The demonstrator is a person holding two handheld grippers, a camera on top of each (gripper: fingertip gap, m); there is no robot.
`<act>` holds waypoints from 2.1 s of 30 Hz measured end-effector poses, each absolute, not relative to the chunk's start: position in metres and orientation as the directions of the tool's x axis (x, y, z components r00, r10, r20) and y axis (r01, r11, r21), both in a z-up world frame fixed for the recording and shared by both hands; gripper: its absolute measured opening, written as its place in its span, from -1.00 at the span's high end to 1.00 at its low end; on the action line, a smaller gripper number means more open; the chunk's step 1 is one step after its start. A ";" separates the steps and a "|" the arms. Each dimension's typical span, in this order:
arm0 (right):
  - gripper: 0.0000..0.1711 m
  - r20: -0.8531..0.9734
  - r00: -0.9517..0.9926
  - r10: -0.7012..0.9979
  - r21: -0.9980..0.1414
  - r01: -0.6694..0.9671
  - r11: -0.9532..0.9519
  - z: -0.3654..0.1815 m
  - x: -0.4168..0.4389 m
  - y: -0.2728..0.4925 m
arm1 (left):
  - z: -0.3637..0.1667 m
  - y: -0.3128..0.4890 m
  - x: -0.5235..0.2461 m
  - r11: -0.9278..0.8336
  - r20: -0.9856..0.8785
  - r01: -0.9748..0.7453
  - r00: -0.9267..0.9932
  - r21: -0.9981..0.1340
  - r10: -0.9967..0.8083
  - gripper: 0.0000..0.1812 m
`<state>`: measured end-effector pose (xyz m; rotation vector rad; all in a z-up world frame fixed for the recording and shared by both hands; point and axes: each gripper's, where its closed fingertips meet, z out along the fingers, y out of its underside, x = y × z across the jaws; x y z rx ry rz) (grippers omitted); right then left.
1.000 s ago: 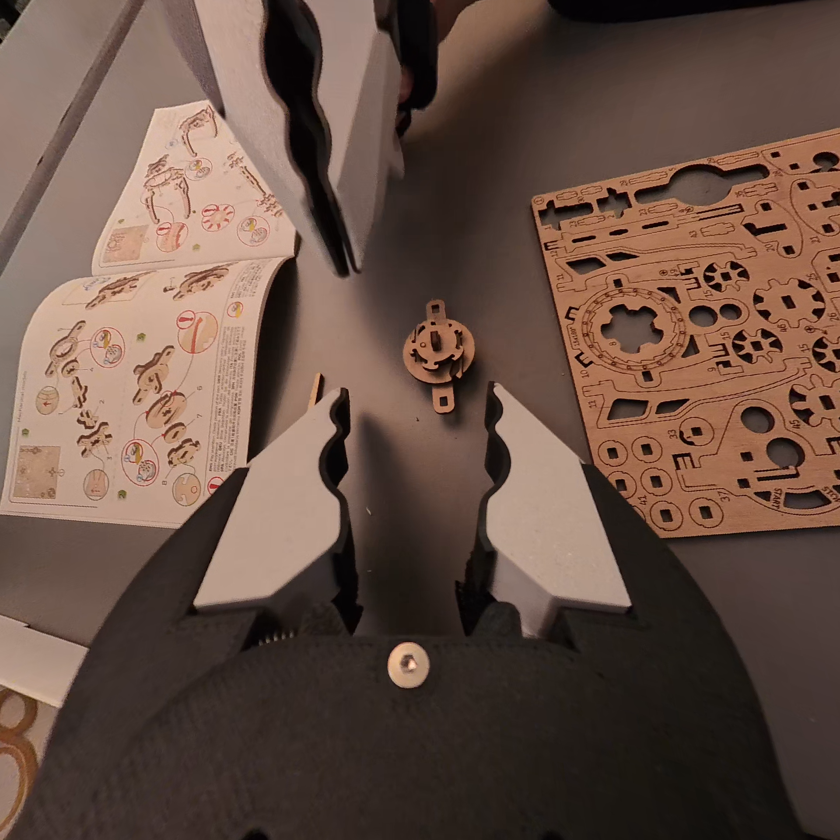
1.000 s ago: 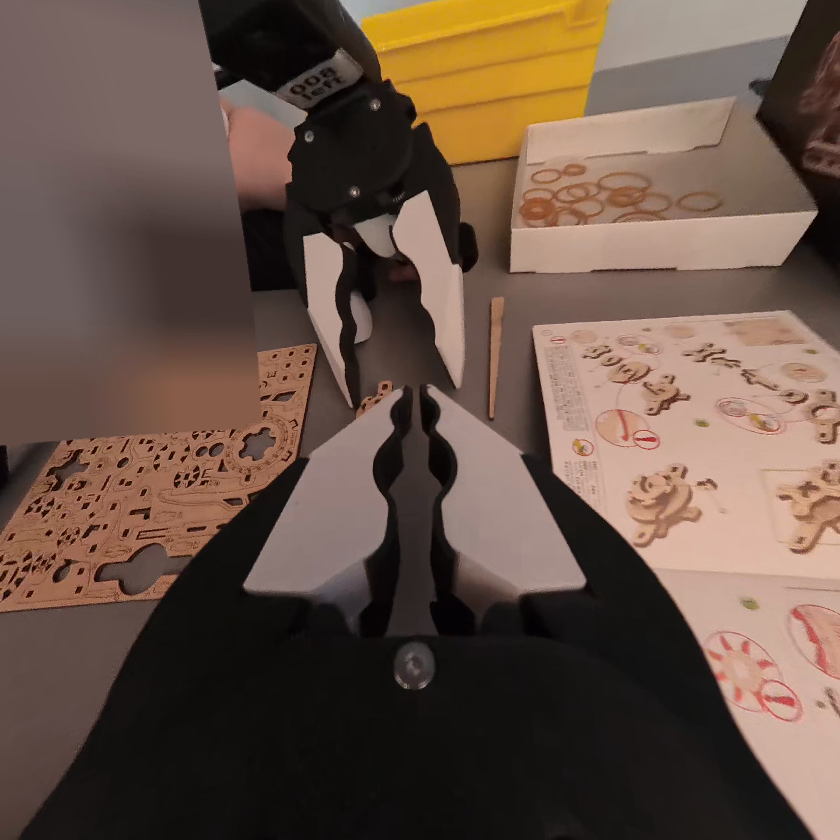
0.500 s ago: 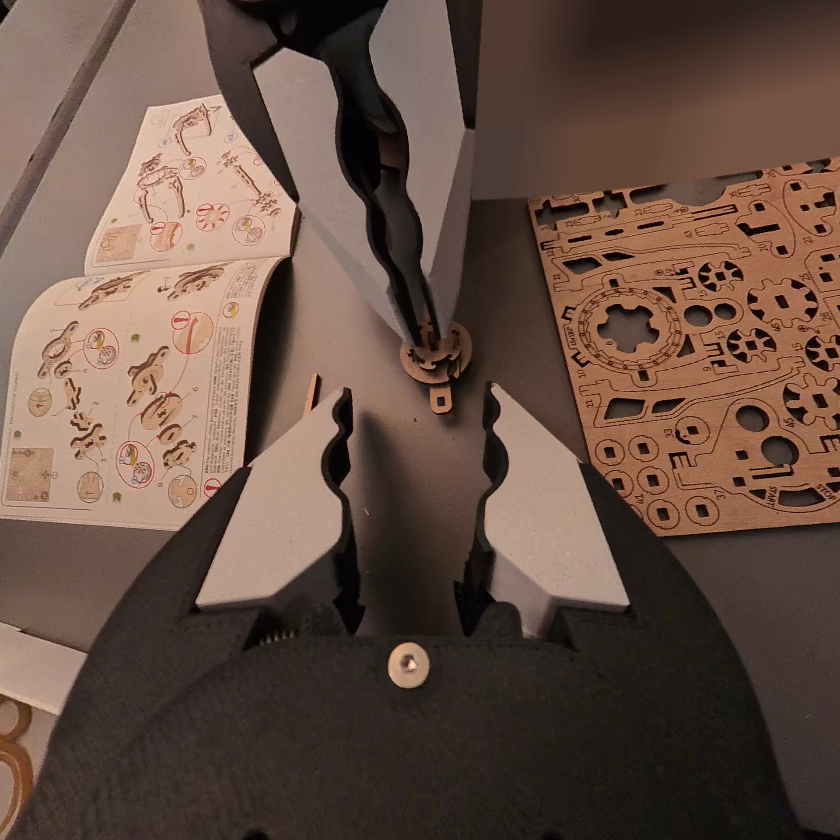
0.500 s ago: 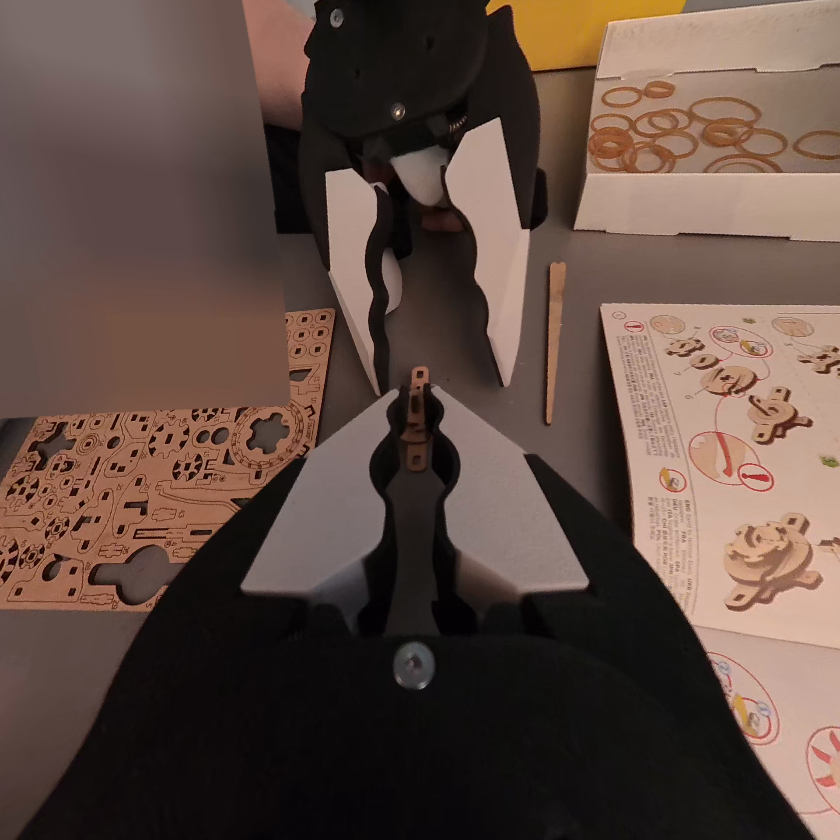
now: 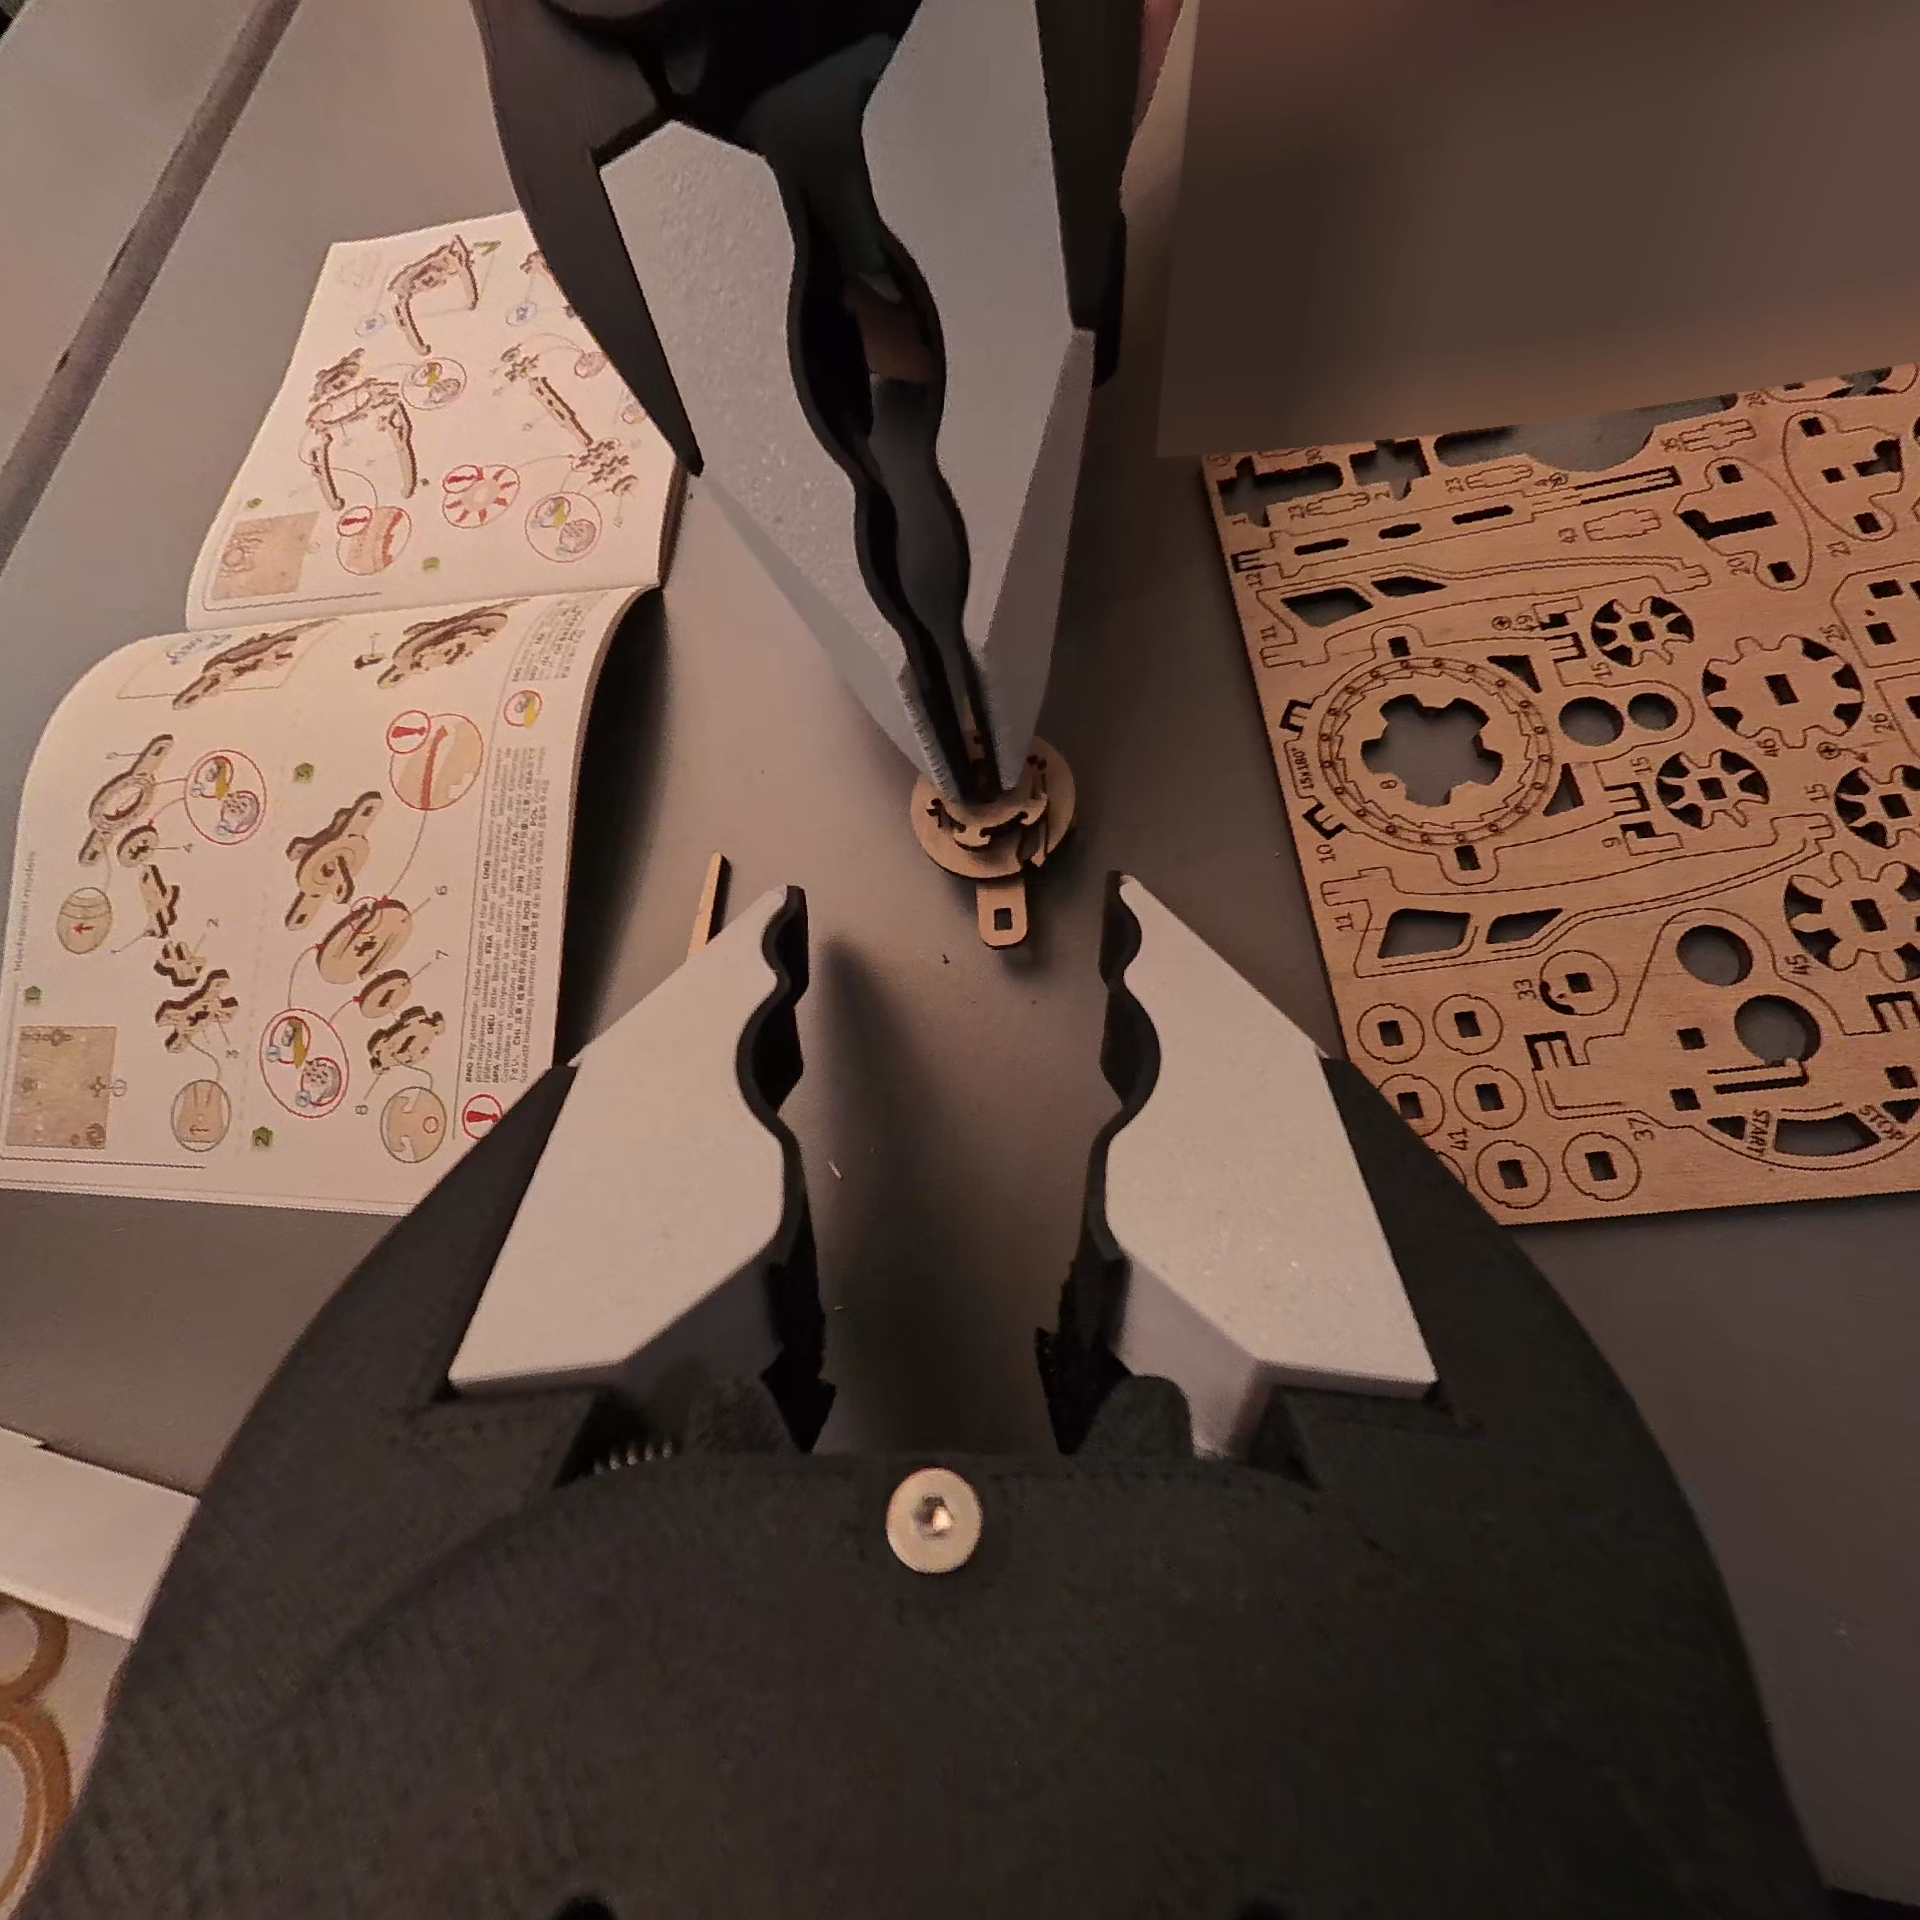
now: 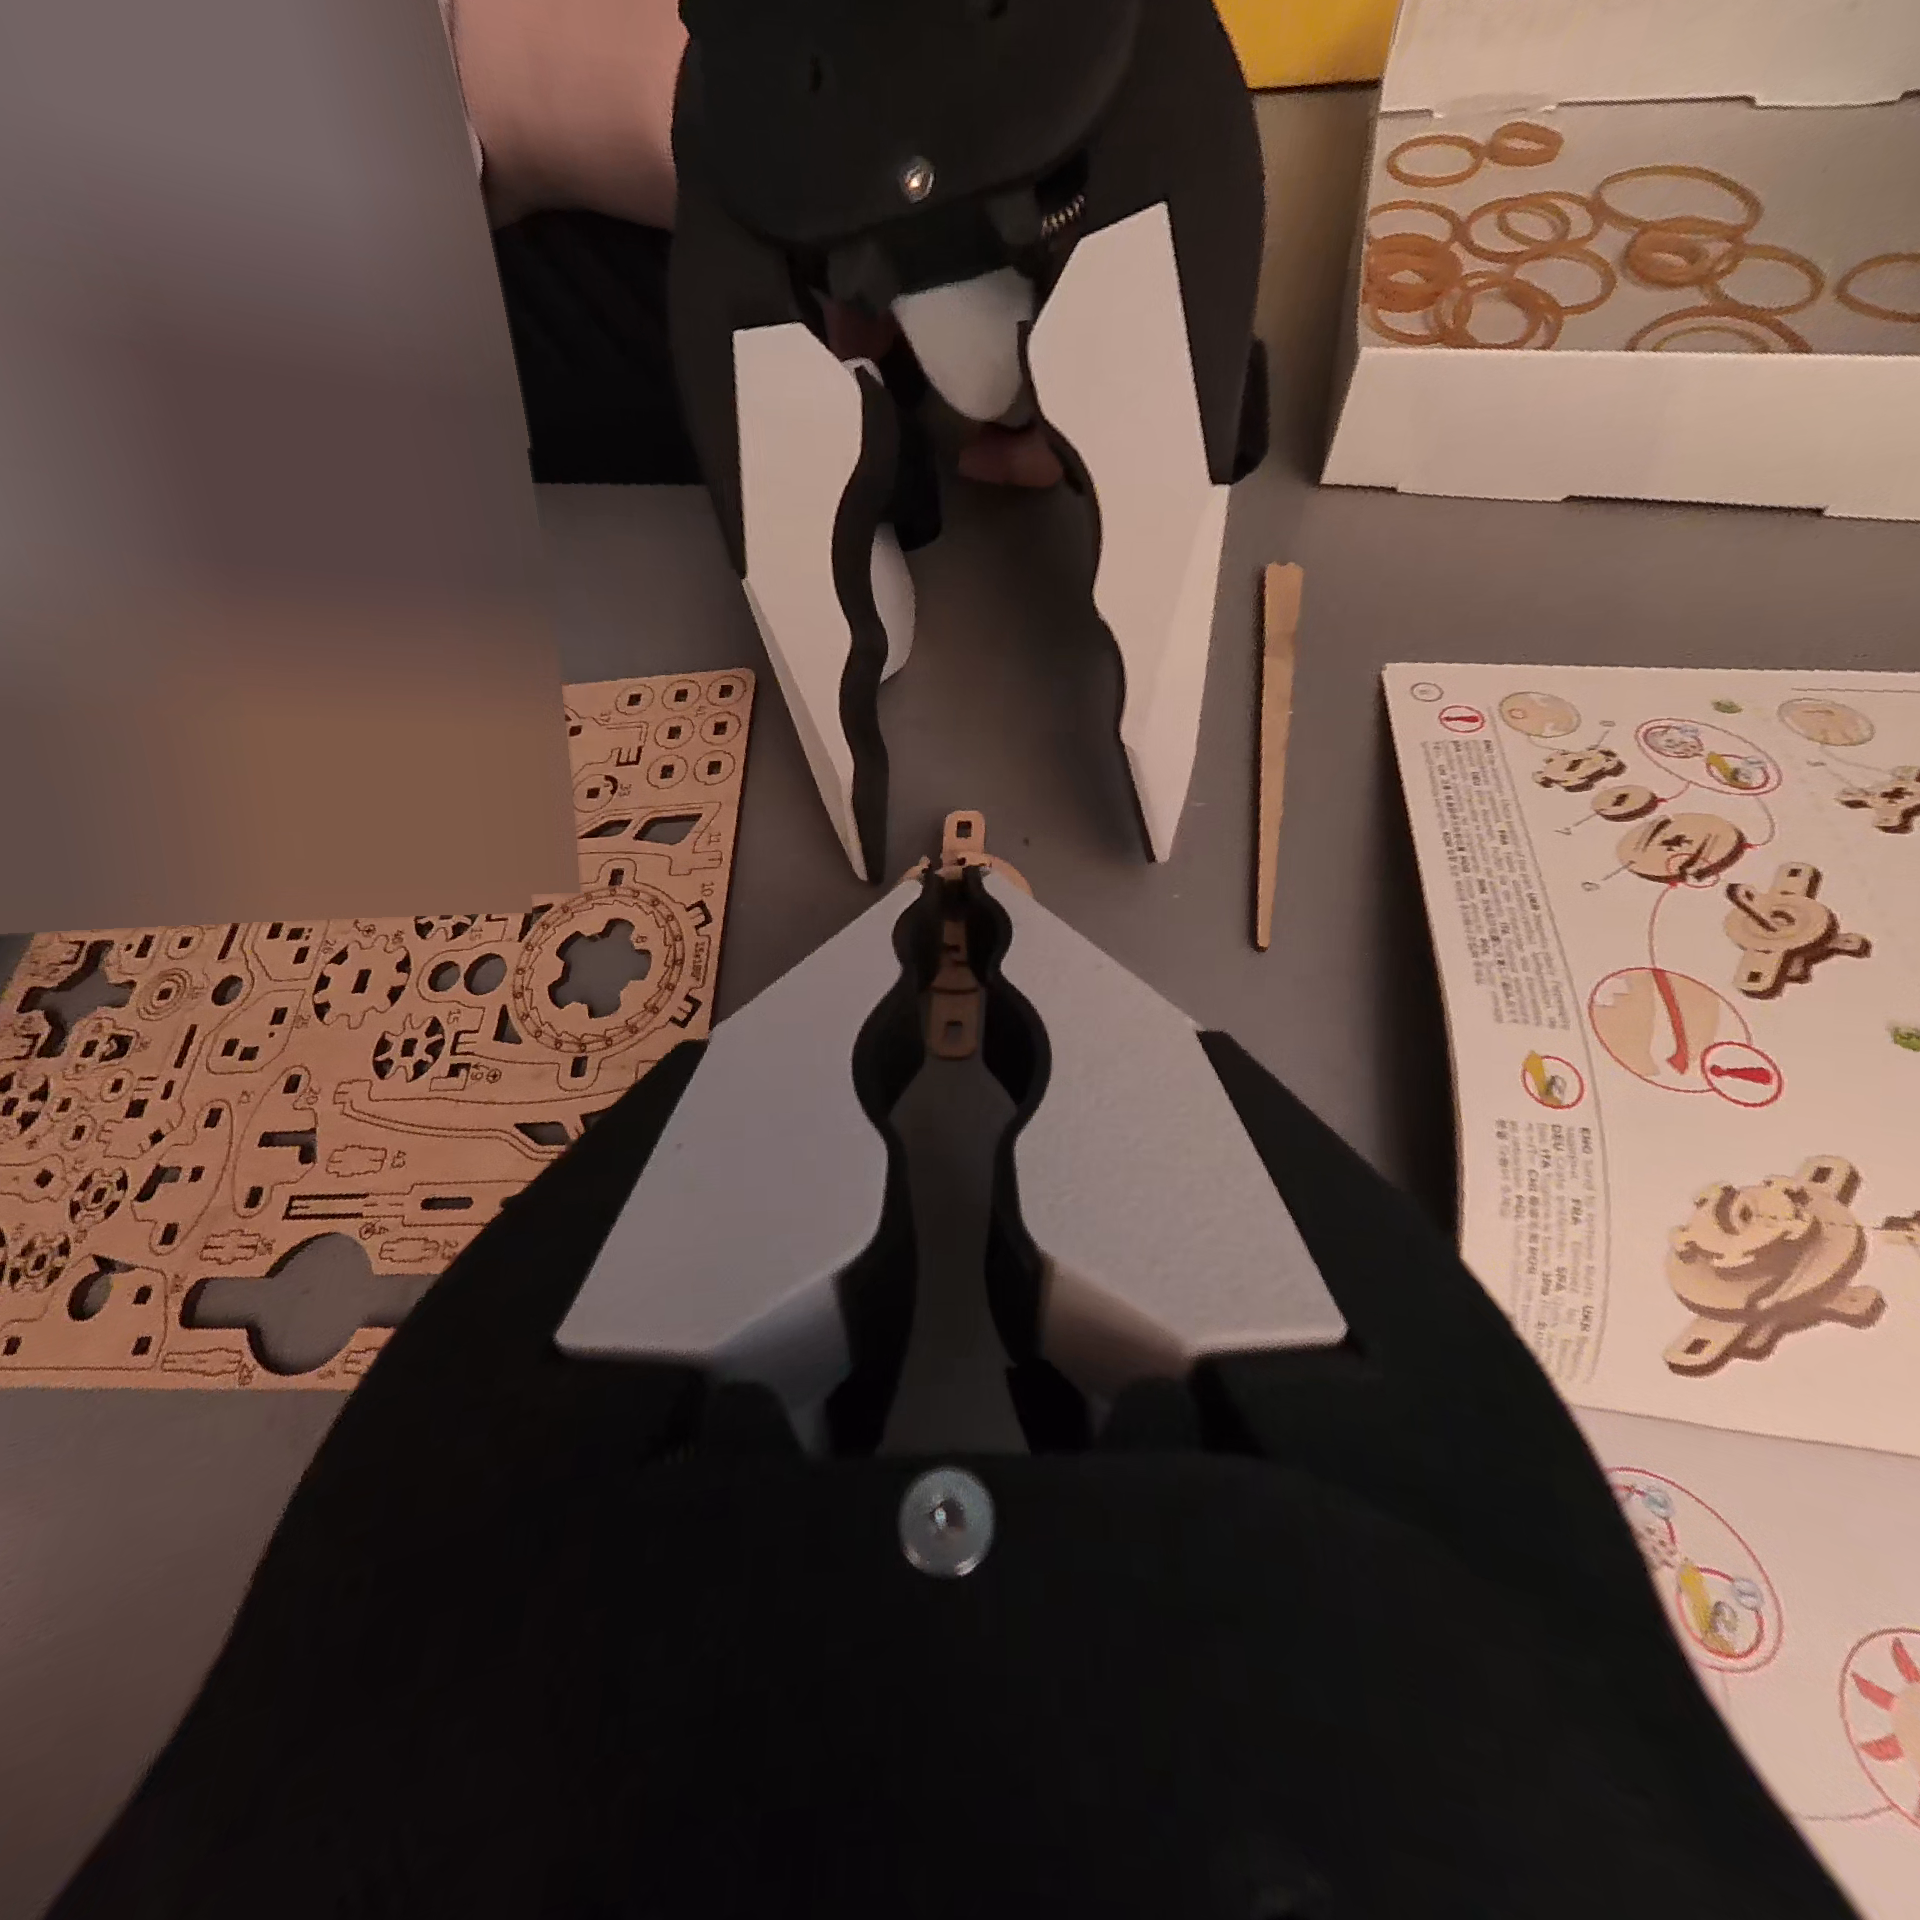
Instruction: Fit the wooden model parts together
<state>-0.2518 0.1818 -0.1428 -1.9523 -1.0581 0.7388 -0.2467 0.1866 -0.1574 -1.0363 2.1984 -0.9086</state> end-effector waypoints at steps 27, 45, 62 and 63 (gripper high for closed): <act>0.81 -0.110 0.506 0.855 -0.905 0.304 -0.297 -0.118 -0.238 0.189 | -0.157 0.185 -0.248 0.488 -0.192 -0.435 -0.565 -0.757 -0.802 0.41; 0.79 -0.063 0.651 0.757 -0.960 0.168 -0.224 -0.102 -0.196 0.213 | -0.089 0.204 -0.243 0.346 -0.225 -0.312 -0.362 -0.885 -0.904 0.50; 0.79 -0.034 0.657 0.753 -0.975 0.143 -0.169 -0.085 -0.187 0.208 | -0.105 0.108 -0.366 0.113 -0.111 -0.553 -0.038 -0.825 -0.993 0.19; 0.79 -0.033 0.660 0.750 -0.977 0.138 -0.165 -0.083 -0.186 0.208 | -0.108 0.102 -0.370 0.104 -0.105 -0.556 -0.031 -0.824 -0.994 0.18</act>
